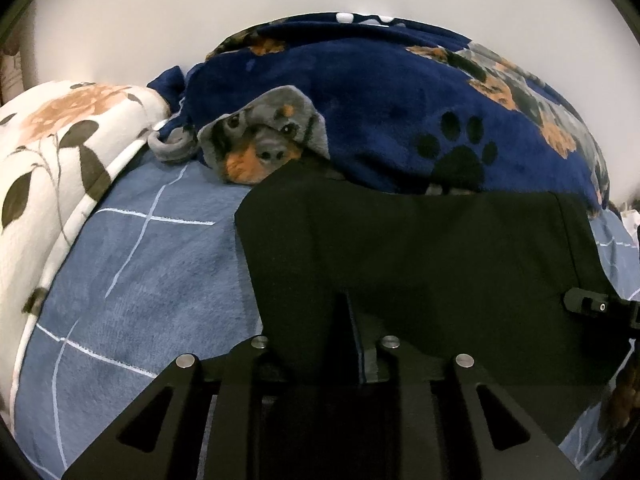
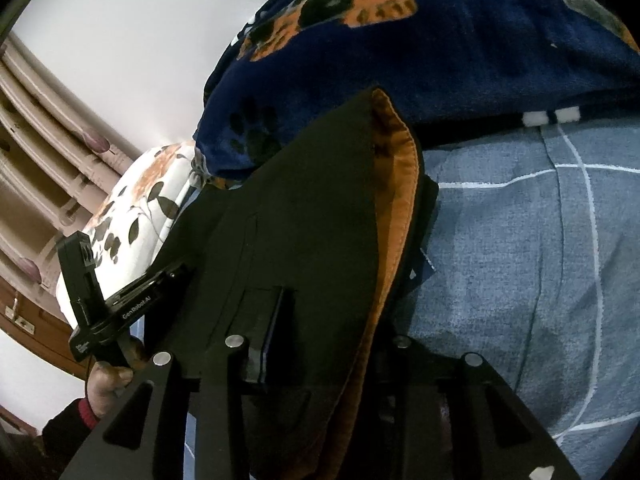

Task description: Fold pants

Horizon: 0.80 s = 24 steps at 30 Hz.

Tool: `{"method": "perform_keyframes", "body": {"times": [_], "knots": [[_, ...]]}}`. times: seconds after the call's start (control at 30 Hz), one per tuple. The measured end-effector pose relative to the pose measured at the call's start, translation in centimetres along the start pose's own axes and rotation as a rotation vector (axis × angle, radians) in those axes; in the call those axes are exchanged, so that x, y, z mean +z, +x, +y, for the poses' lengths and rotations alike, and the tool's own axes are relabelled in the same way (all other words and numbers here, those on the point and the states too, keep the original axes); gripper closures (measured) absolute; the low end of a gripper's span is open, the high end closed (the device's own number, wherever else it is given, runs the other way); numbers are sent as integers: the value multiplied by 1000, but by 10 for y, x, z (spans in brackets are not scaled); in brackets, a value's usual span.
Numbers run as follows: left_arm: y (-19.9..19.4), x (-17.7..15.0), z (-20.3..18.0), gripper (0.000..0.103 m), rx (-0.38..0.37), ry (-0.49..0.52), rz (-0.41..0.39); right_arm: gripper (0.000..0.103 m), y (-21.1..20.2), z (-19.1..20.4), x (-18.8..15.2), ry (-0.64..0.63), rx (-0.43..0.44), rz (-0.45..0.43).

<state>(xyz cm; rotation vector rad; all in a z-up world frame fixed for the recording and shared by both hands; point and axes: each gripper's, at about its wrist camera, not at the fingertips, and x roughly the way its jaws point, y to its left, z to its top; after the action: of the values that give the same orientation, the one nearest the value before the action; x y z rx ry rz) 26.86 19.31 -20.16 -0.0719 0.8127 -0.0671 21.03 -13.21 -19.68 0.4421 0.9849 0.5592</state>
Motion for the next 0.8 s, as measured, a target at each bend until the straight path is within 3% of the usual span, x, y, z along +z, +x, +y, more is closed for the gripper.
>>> {"method": "perform_keyframes", "body": {"times": [0.8], "knots": [[0, -1, -1, 74, 17, 1, -9, 68, 0, 5, -4, -39, -41, -33]]}}
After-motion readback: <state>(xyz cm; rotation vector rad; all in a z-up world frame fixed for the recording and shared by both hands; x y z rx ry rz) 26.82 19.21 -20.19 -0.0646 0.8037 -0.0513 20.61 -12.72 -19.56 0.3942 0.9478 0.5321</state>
